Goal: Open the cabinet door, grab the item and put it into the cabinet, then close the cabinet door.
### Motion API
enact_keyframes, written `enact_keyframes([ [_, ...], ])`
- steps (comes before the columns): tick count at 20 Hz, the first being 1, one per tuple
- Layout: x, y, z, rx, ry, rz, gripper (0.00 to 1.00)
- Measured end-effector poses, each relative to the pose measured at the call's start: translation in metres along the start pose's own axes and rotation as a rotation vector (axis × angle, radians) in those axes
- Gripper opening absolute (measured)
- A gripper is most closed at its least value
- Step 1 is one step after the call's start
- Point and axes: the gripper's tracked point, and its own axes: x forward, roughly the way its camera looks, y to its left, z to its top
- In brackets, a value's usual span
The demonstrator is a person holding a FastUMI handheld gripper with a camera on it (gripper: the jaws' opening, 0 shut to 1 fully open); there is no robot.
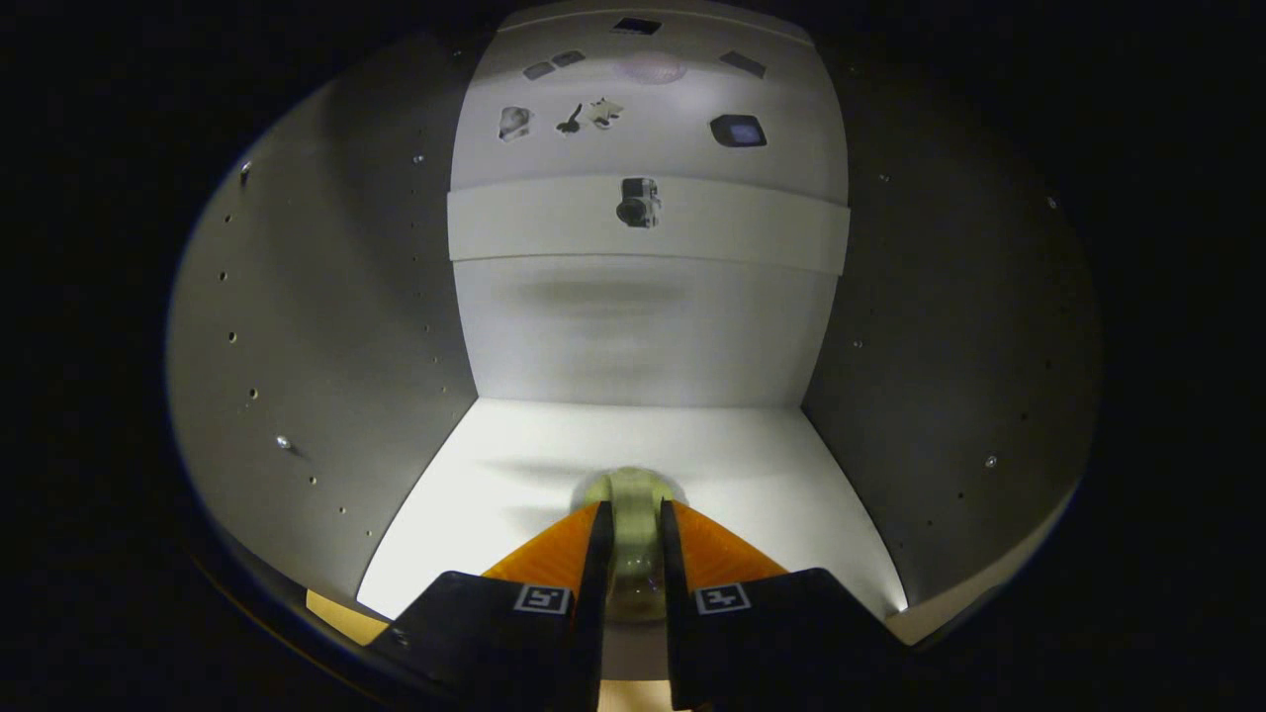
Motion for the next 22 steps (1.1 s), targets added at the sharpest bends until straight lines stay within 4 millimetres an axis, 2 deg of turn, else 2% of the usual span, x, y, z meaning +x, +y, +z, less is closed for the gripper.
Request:
enact_keyframes([
  [2, -0.002, 0.0, 0.005, 0.007, -0.02, 0.008, 0.31],
  [6, -0.011, 0.002, 0.021, 0.027, -0.079, 0.023, 0.4],
  [10, -0.036, 0.003, 0.039, 0.036, -0.143, 0.028, 0.64],
  [11, -0.045, 0.003, 0.043, 0.038, -0.16, 0.031, 0.72],
  [14, -0.078, 0.007, 0.054, 0.031, -0.205, 0.041, 0.79],
  [17, -0.119, 0.013, 0.061, 0.007, -0.251, 0.05, 0.9],
  [19, -0.148, 0.016, 0.063, 0.012, -0.289, 0.055, 0.92],
  [21, -0.174, 0.017, 0.061, 0.02, -0.313, 0.057, 0.99],
  [22, -0.186, 0.017, 0.059, 0.019, -0.319, 0.054, 0.99],
])
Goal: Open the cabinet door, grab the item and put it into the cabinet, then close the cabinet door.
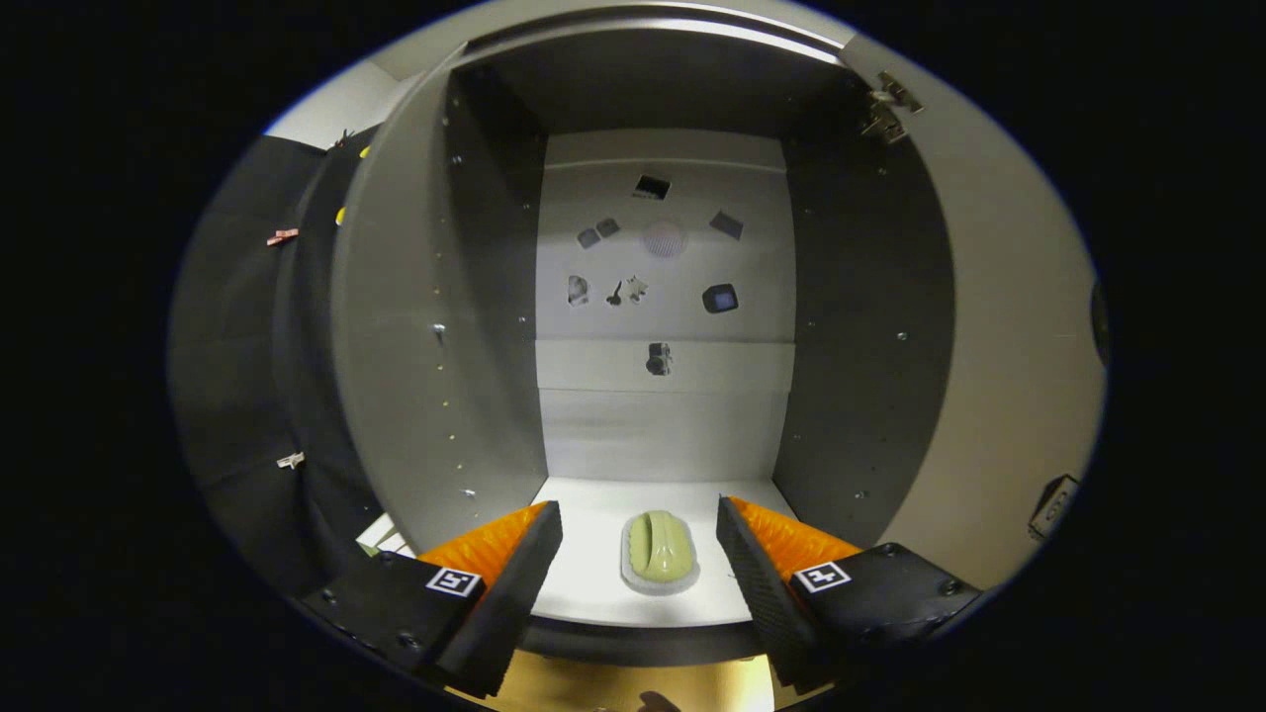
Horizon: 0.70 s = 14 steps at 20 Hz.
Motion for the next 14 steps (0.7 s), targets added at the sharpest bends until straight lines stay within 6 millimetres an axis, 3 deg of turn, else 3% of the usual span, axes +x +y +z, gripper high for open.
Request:
enact_keyframes([
  [8, -0.098, 0.014, 0.017, -0.008, -0.074, -0.008, 0.98],
  [14, -0.175, 0.008, 0.019, 0.011, -0.099, -0.054, 0.98],
])
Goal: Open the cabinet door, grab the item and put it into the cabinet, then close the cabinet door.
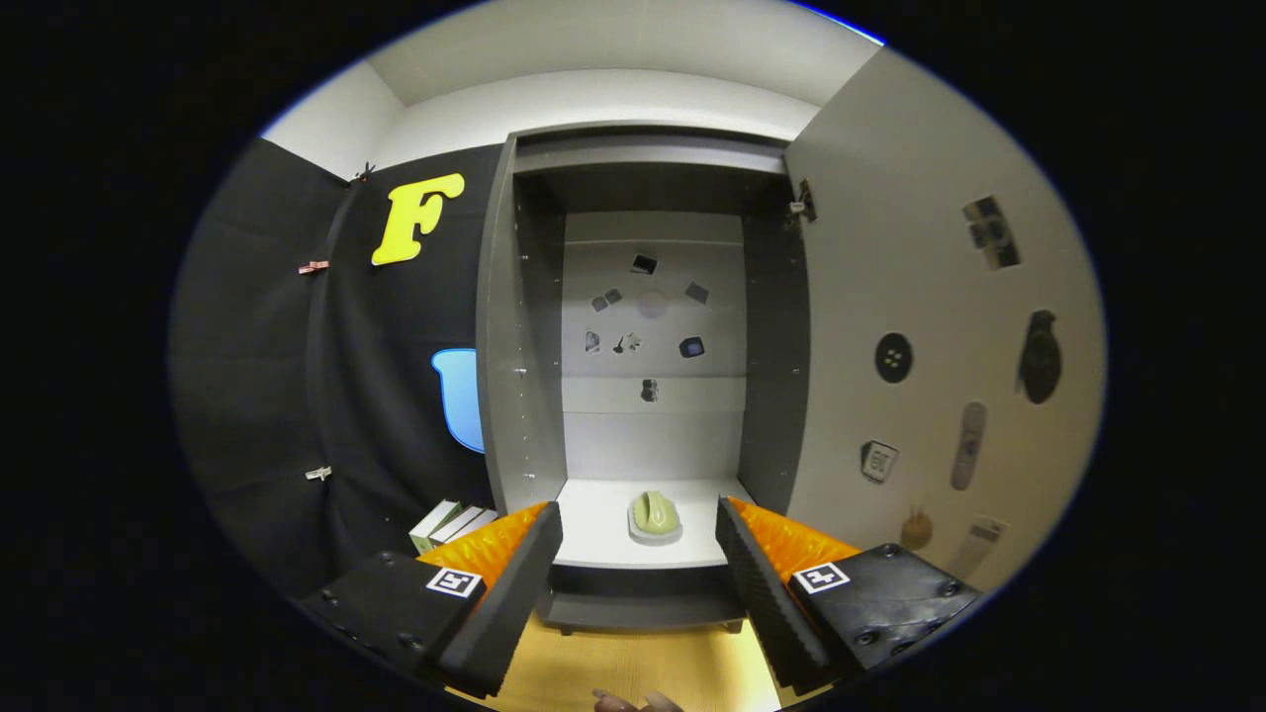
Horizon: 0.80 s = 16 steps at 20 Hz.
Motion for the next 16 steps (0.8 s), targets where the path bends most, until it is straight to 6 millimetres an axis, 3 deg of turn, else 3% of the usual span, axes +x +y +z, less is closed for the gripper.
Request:
enact_keyframes([
  [7, -0.088, -0.028, 0.009, 0.057, -0.008, 0.008, 0.98],
  [16, -0.176, -0.095, 0.021, 0.018, -0.019, 0.157, 0.98],
])
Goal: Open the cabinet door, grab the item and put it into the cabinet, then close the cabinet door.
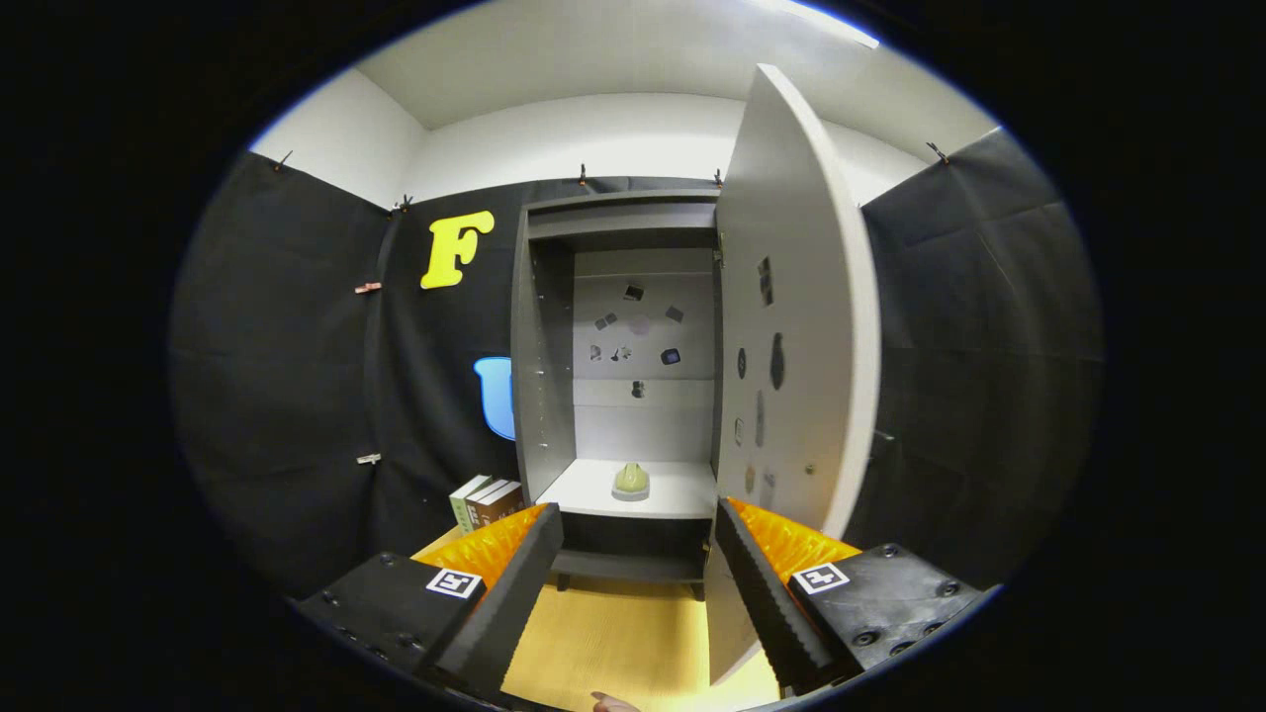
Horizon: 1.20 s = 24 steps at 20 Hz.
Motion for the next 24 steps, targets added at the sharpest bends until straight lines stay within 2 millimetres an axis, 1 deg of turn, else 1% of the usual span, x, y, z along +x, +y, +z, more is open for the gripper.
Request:
enact_keyframes([
  [3, -0.024, -0.015, 0.003, -0.004, -0.017, 0.04, 0.98],
  [5, -0.035, -0.028, 0.007, -0.001, -0.025, 0.038, 0.98],
  [7, -0.042, -0.044, 0.009, 0.014, -0.03, 0.024, 0.98],
  [11, -0.047, -0.081, 0.007, 0.001, -0.023, -0.031, 0.98],
  [17, -0.042, -0.136, 0.008, 0.008, -0.021, -0.123, 0.98],
  [21, -0.026, -0.167, 0.002, 0.011, -0.013, -0.168, 0.98],
  [24, -0.008, -0.183, 0.001, 0.014, -0.02, -0.189, 0.98],
])
